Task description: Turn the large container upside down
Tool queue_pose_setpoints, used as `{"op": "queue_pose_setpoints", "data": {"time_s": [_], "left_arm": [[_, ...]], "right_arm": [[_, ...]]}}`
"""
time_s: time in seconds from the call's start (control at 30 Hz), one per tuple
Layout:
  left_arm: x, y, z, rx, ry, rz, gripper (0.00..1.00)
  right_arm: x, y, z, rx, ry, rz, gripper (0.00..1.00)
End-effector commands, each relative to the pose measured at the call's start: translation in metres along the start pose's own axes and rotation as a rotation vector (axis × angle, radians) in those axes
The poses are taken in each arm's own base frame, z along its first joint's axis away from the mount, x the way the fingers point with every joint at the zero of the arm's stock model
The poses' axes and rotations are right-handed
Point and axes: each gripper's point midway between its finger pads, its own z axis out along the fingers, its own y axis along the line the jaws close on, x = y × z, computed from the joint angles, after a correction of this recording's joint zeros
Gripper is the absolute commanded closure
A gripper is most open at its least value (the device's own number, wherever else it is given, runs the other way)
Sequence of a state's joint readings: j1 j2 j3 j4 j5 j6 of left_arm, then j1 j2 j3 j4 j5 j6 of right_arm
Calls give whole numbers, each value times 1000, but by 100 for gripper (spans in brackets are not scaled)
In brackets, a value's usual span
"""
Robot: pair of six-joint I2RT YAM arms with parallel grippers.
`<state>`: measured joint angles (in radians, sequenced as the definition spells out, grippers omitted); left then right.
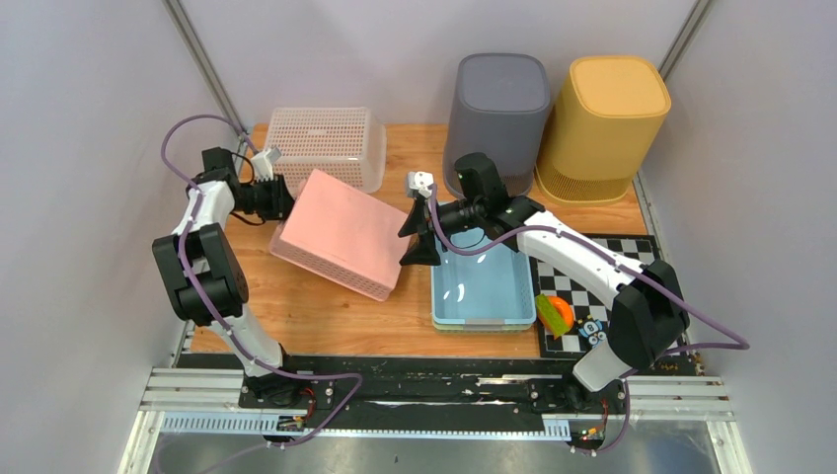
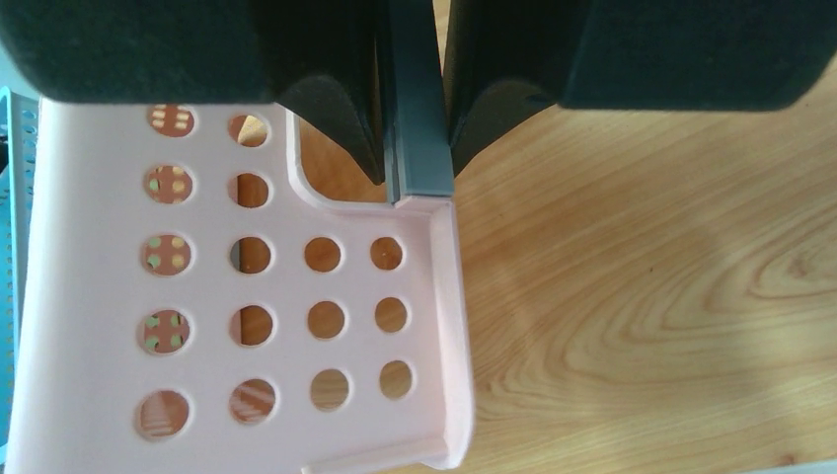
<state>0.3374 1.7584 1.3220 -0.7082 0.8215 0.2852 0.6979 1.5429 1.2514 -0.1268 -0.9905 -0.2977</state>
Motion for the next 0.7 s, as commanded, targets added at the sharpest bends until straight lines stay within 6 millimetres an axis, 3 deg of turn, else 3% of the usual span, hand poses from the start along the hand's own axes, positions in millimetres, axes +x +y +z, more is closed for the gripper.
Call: {"op": "queue_pose_setpoints", "data": {"time_s": [0.0, 0.4, 0.67], "left_arm": [[-6, 13, -6, -68, -31, 65, 72], [-1, 13, -11, -51, -46, 51, 58], [-1, 7, -21, -19, -65, 44, 41]], "right_arm": [[6, 7, 5, -30, 5, 19, 30], [8, 6, 7, -37, 8, 24, 30], [6, 6, 7, -39, 5, 32, 29]]}}
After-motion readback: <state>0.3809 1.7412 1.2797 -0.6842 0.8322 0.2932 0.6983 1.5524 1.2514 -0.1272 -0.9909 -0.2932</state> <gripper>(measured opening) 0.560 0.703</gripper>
